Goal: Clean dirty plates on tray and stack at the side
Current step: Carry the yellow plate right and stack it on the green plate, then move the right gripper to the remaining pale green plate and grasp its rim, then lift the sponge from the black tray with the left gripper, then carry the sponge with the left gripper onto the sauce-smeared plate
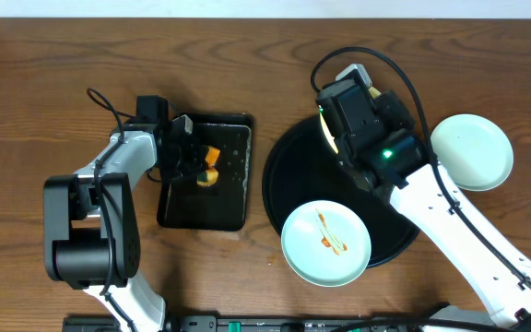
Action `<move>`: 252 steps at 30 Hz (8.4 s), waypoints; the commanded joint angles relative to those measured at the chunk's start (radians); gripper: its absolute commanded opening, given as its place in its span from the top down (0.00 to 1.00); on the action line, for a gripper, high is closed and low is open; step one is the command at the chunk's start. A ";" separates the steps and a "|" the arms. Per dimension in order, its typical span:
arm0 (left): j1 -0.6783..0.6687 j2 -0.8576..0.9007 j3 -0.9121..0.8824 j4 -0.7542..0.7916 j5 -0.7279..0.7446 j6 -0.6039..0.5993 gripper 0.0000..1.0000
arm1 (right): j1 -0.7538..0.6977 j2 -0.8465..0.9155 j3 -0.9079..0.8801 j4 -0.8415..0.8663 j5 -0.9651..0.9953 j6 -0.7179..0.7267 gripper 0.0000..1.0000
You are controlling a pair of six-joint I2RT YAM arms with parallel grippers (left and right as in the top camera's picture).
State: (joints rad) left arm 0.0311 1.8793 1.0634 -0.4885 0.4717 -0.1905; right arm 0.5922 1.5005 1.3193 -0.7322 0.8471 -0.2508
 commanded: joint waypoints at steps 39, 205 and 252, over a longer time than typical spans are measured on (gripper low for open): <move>0.007 0.011 -0.024 0.004 -0.047 -0.013 0.92 | -1.025 0.241 0.001 -0.034 -0.668 0.662 0.99; -0.212 -0.475 -0.019 0.109 -0.465 -0.014 0.92 | -0.463 0.207 -0.367 0.138 -0.985 0.451 0.99; -0.673 -0.035 -0.016 0.580 0.139 -0.661 0.92 | -0.303 0.207 -0.367 0.136 -0.941 0.456 0.99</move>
State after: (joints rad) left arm -0.6136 1.7885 1.0462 0.0448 0.4942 -0.7712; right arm 0.2733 1.7199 0.9474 -0.5957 -0.1162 0.2012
